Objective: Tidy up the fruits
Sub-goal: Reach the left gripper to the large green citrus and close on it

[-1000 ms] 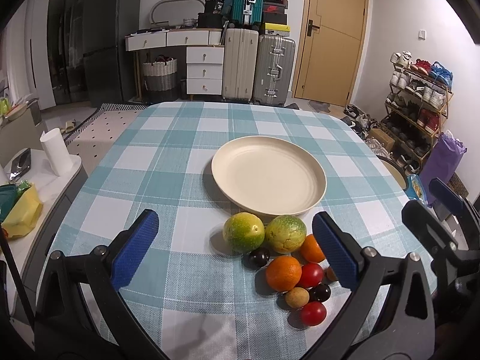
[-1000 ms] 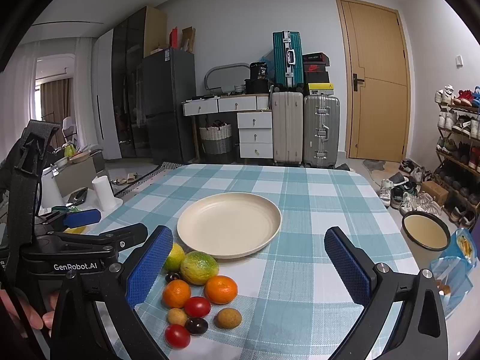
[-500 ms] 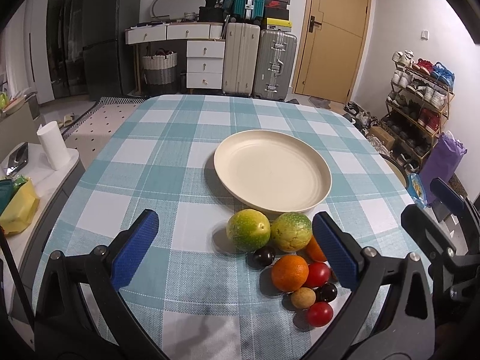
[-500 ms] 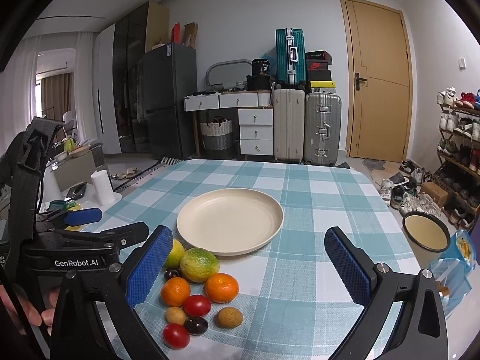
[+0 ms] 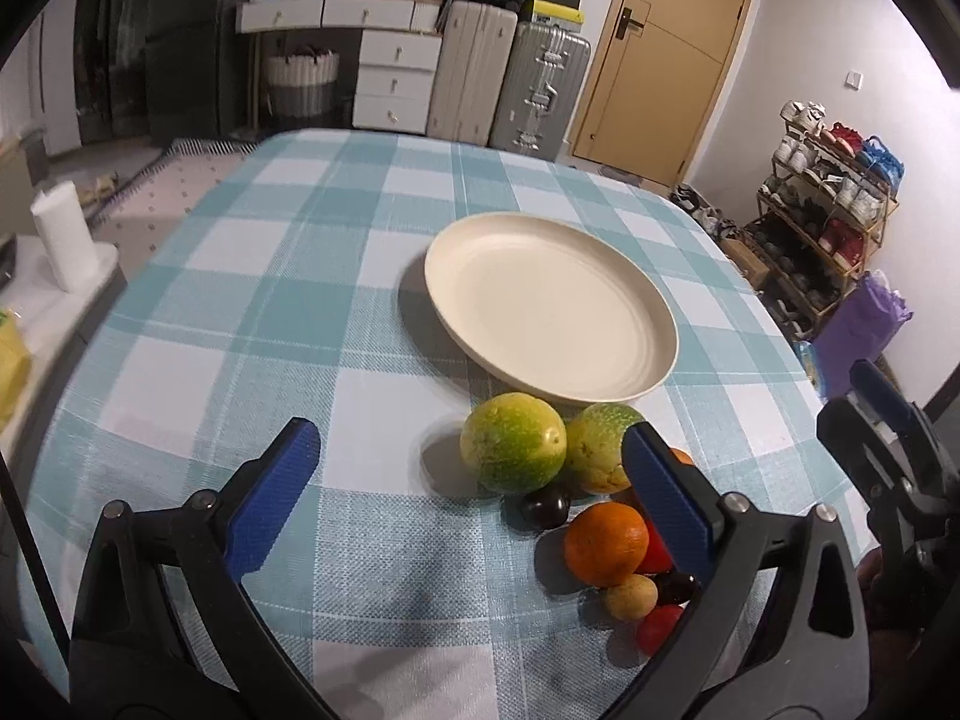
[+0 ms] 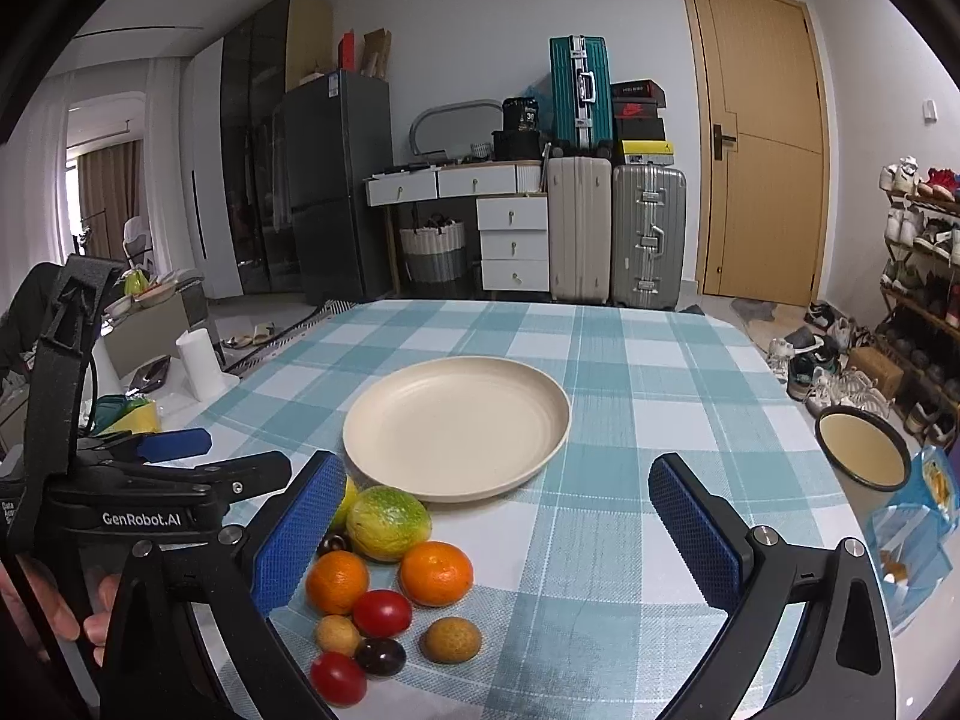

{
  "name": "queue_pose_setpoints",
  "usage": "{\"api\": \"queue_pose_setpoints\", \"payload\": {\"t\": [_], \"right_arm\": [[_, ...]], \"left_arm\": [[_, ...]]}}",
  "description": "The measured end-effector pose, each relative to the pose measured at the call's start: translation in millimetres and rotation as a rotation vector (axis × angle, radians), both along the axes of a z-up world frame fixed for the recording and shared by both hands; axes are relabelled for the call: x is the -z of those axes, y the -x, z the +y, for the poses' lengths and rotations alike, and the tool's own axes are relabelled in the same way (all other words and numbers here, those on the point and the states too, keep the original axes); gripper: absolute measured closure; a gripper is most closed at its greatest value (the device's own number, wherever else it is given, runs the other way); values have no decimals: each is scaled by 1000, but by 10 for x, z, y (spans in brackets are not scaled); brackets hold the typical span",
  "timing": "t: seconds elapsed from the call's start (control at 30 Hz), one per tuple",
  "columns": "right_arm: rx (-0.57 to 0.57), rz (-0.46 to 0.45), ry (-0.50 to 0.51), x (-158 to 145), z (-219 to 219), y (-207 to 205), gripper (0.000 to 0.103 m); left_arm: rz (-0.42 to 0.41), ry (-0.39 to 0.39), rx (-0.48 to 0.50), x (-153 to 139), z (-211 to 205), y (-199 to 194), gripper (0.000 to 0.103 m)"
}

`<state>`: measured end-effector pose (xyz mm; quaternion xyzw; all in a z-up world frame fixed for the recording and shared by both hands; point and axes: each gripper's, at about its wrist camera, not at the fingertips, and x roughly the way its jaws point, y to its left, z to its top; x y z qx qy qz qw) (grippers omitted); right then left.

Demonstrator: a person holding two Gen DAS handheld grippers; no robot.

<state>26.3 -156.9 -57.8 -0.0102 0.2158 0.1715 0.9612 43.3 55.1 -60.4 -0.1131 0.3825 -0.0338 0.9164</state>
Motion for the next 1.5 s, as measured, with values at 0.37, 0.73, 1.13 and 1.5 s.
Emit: {"api": "queue_pose_setpoints", "payload": {"t": [0.37,0.73,1.13,1.5], "right_arm": [[-6,66,-11,181,10,-231,0],[-31,130,-68,269,-11,-384,0],[-77,203,-87,340,50,-518,0],[-76,206,-83,345,87,-534,0]], "left_arm": [[57,154,76,292,127,-253,23],[83,327,183,506,227,-500,57],[90,428,201,607,341,-603,57],[103,412,199,670,343,-653,58]]}}
